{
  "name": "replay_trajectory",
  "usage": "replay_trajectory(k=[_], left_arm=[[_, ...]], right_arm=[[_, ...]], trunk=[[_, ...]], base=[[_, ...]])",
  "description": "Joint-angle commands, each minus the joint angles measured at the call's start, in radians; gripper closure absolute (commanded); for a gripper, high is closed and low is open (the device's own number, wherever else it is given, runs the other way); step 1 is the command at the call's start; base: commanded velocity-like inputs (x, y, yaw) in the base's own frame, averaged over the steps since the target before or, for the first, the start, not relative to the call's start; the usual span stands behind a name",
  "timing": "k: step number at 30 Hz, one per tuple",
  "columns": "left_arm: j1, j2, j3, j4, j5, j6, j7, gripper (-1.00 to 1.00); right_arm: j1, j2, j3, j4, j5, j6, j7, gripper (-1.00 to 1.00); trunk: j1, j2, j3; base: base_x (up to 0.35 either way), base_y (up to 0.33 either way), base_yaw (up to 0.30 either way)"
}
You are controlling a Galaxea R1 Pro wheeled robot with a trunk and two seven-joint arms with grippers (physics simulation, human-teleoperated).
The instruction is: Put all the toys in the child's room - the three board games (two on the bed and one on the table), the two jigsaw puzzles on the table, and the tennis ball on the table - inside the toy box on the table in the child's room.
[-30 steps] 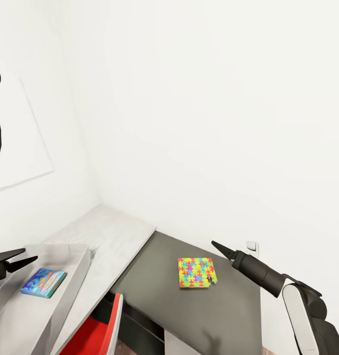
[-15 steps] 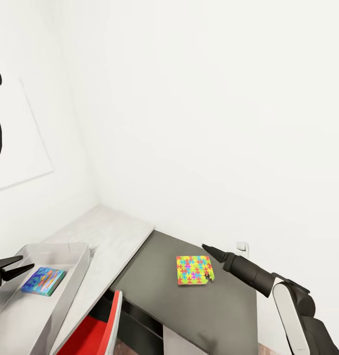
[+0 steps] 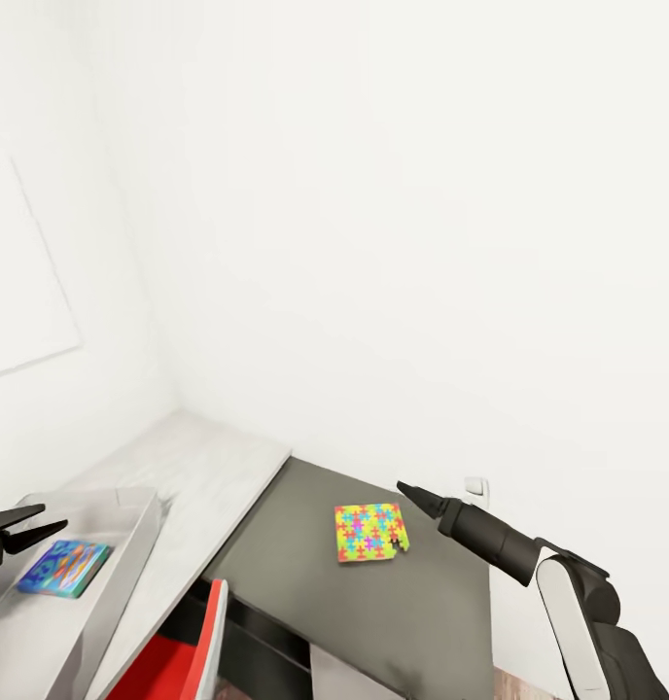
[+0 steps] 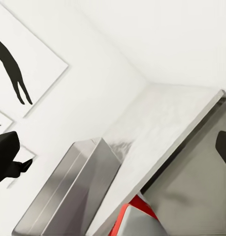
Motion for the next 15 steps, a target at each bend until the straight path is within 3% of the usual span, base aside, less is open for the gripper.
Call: replay_trajectory(k=[1,8,15], left_arm=[[-0.002,0.001,-0.006,0.001,0.005,0.01,-0.005,-1.0],[-0.002,0.005,-0.004,-0.003,0.006,-0.005,-0.005,-1.0],[-0.002,0.018,-0.004,-0.009,0.011,-0.031,-0.005,-1.0]], right_arm=[[-0.001,0.0,-0.001,0.0,-0.002,0.005,0.002,-1.0],[-0.001,0.0,-0.001,0.0,-0.002,0.005,0.002,-1.0],[-0.001,-0.003,-0.001,0.0,-0.002,0.004,0.005,-1.0]], trunk=[[0.0,-0.002,-0.001],[0.0,-0.002,0.008],[0.0,-0.002,0.016]], base=[[-0.142,0.0,-0.198],[-0.193,-0.053,-0.201],[-0.034,-0.018,-0.203]])
